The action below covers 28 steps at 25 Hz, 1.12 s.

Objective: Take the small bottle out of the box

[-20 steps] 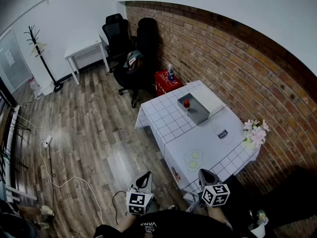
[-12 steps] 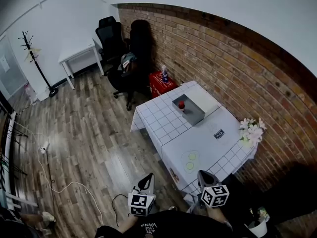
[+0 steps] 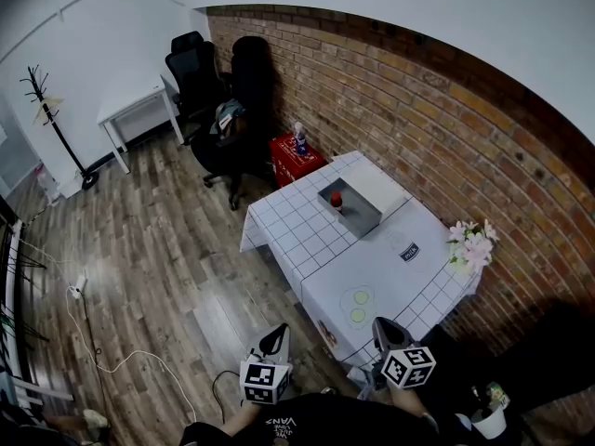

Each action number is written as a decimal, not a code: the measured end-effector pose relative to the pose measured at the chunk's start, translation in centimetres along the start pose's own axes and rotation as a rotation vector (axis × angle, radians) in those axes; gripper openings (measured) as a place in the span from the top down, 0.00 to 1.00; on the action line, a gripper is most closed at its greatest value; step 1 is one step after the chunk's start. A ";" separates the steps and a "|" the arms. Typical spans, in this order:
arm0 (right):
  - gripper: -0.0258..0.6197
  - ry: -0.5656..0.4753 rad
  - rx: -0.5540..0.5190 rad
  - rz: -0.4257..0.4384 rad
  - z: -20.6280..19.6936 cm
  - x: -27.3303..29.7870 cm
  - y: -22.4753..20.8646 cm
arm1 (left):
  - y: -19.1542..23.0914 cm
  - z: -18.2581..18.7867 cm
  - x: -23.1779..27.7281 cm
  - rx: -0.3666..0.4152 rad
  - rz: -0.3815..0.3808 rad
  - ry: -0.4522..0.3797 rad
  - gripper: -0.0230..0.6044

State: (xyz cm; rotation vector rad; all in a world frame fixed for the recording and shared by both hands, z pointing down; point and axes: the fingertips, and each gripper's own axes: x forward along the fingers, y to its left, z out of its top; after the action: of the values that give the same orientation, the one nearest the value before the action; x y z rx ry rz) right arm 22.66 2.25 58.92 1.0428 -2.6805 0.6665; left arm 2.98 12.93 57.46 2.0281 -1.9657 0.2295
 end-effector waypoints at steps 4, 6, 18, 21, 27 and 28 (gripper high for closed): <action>0.96 -0.011 0.005 -0.025 0.5 1.3 0.7 | 1.6 0.7 0.7 -0.012 -0.028 -0.009 0.94; 0.96 -0.022 0.012 -0.039 0.7 2.0 1.2 | 2.9 1.0 1.1 -0.011 -0.043 -0.010 0.94; 0.96 -0.083 0.058 -0.168 0.7 7.3 6.0 | 12.4 2.7 2.6 0.075 -0.143 0.005 0.94; 0.96 -0.086 0.071 -0.190 -0.1 8.4 7.3 | 14.4 2.4 2.6 0.082 -0.164 0.013 0.94; 0.96 -0.075 0.087 -0.221 -0.6 9.7 8.3 | 16.9 2.0 3.7 0.050 -0.173 0.025 0.94; 0.96 -0.071 0.086 -0.227 -0.6 9.8 8.2 | 17.0 2.0 3.9 0.047 -0.175 0.026 0.94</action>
State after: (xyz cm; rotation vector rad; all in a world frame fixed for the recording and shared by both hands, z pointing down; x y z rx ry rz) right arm 9.90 2.04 59.91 1.3914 -2.5557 0.7171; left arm -13.97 8.35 58.68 2.2000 -1.7711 0.2623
